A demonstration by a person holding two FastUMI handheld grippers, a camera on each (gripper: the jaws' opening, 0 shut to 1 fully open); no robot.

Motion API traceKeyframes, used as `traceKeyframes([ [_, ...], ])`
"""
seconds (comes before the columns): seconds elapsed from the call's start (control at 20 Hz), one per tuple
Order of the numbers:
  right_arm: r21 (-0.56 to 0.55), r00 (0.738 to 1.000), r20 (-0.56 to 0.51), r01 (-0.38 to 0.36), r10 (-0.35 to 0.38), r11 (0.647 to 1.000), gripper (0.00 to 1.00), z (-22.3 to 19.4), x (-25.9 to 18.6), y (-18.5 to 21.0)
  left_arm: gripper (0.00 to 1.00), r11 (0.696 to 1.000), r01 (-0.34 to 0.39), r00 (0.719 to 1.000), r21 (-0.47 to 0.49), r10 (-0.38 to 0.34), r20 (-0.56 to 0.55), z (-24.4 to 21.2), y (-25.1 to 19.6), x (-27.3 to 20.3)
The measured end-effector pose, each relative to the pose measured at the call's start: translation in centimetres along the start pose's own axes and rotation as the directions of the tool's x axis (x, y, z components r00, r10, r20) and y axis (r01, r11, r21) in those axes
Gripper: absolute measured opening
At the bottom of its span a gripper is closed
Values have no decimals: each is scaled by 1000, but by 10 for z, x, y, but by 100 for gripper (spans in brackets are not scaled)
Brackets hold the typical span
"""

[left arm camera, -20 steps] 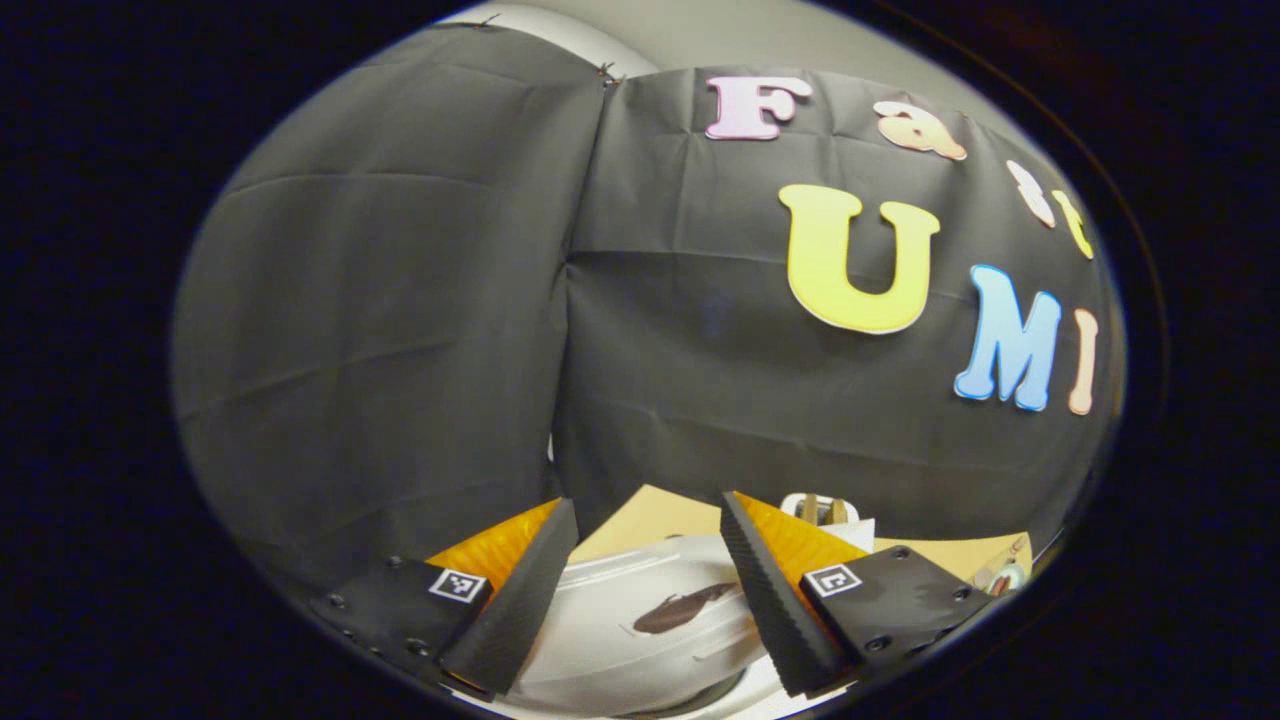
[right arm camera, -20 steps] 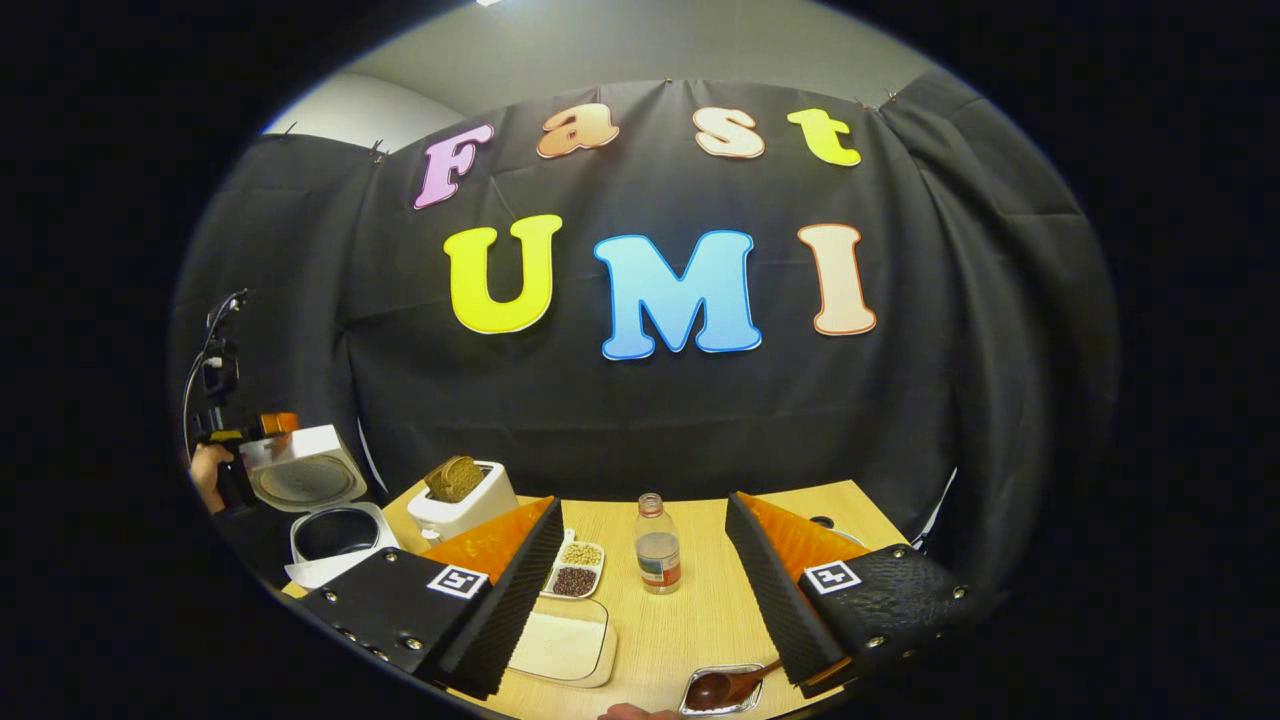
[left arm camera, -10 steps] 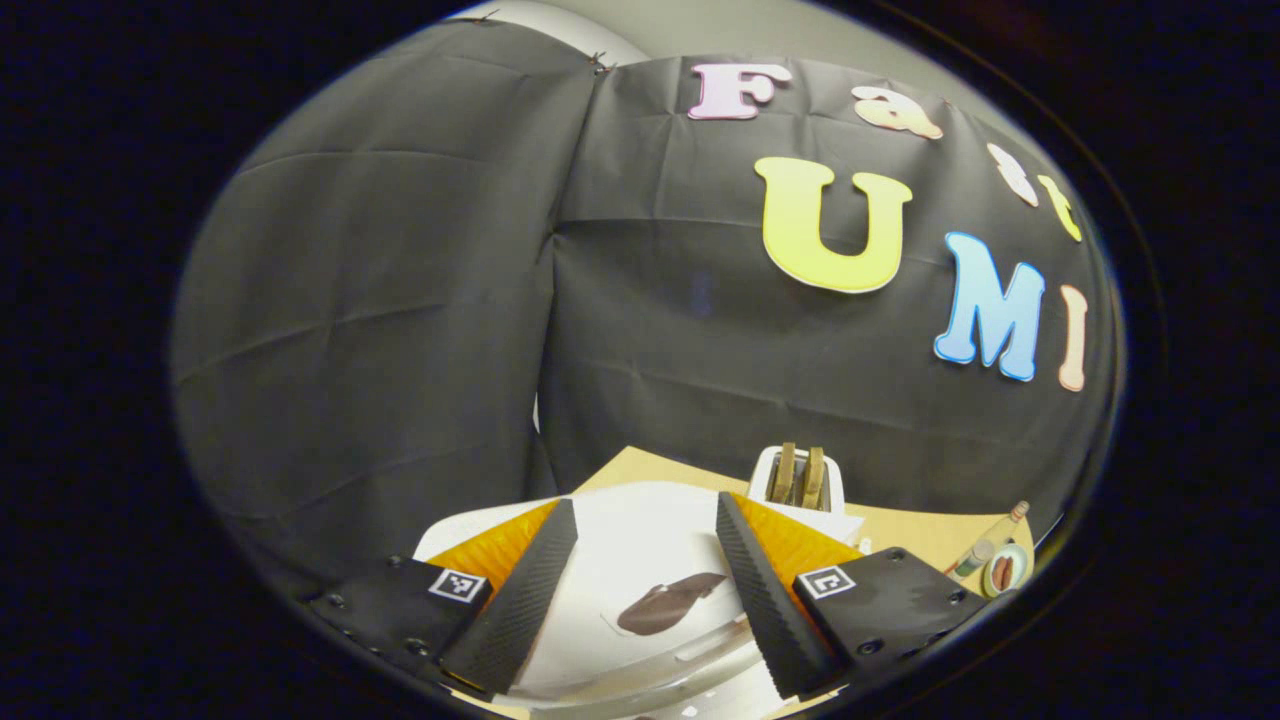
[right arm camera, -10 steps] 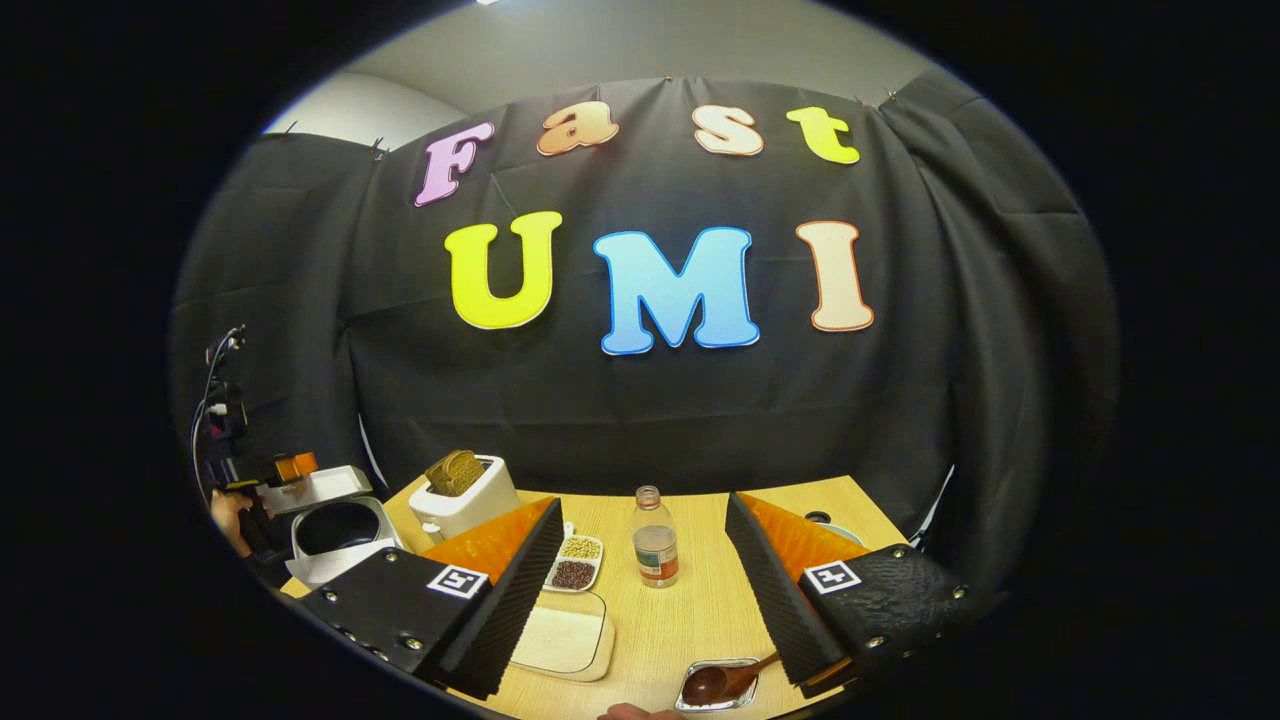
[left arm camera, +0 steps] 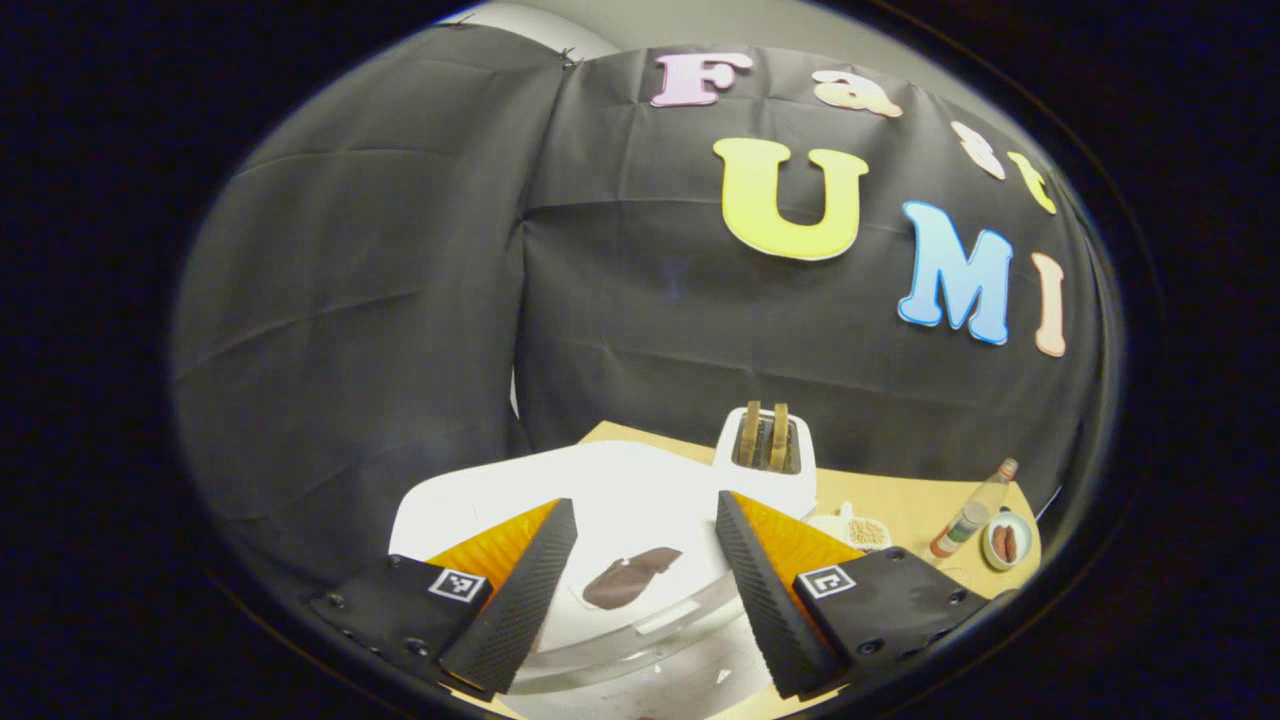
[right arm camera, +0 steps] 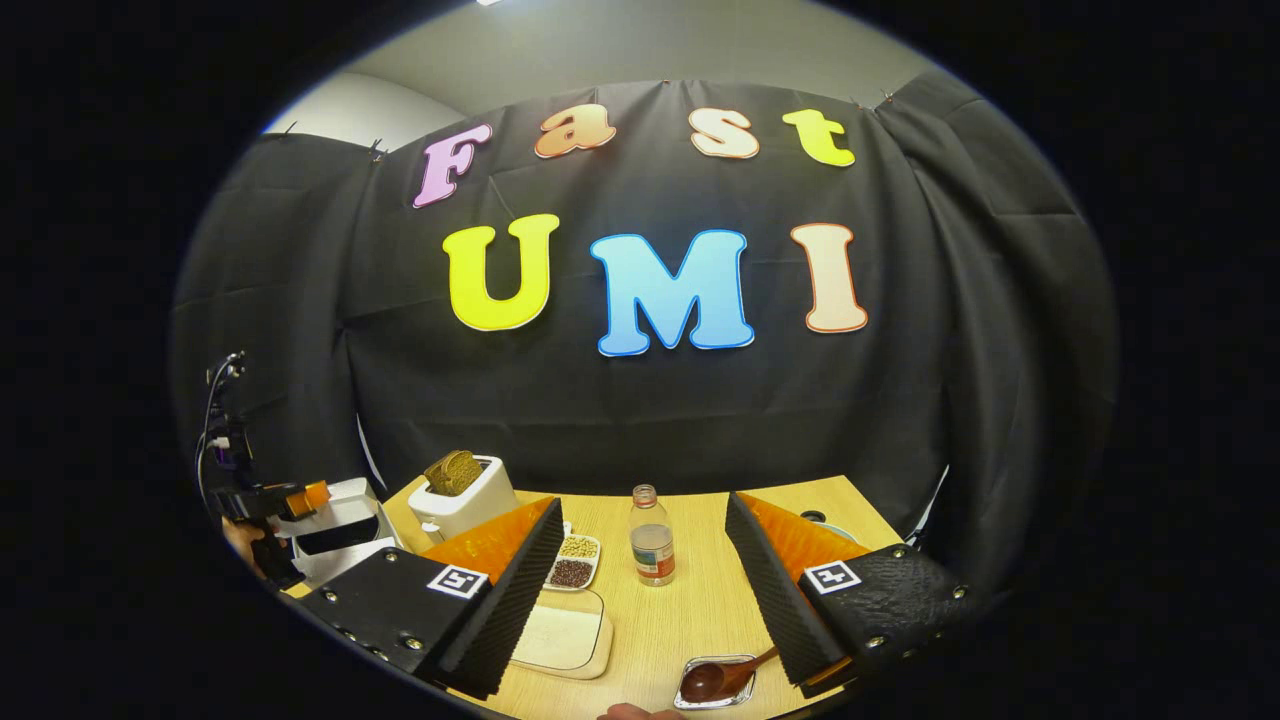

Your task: Close the left gripper, press the button to open the rice cooker; take a wooden spoon from the chopstick holder with the right hand, scoop a spoonful of rice and pour it into the rice cooker, then put the wooden spoon back into the chopstick holder.

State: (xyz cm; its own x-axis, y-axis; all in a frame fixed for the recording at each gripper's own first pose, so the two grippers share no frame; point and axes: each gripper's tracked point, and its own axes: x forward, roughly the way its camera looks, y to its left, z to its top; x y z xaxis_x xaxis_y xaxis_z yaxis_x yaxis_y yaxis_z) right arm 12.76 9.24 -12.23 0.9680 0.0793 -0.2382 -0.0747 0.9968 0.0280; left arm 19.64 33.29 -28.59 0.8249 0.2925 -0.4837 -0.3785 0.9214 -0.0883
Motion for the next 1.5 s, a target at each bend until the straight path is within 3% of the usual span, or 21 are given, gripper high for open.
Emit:
traceKeyframes([
  [0.2, -7, 1000, 6, 5, -5, 1000, 99, 1, -5, -1, 94, 998, 6, 999, 65, -3, -43, -22, -4, -4],
  [0.25, -8, 1000, 6, 7, -7, 1000, 99, 1, -6, -1, 99, 997, 9, 999, 77, -6, -44, -26, -4, -5],
  [1.2, -19, 1000, -17, -6, 5, 1000, 99, -5, -19, 7, 99, 991, 40, 987, 131, -19, -159, -58, -5, -8],
  [1.5, -22, 1000, 10, -10, 10, 1000, 99, 5, -25, 10, 98, 977, 100, 992, 189, -83, -95, -39, -14, -18],
])
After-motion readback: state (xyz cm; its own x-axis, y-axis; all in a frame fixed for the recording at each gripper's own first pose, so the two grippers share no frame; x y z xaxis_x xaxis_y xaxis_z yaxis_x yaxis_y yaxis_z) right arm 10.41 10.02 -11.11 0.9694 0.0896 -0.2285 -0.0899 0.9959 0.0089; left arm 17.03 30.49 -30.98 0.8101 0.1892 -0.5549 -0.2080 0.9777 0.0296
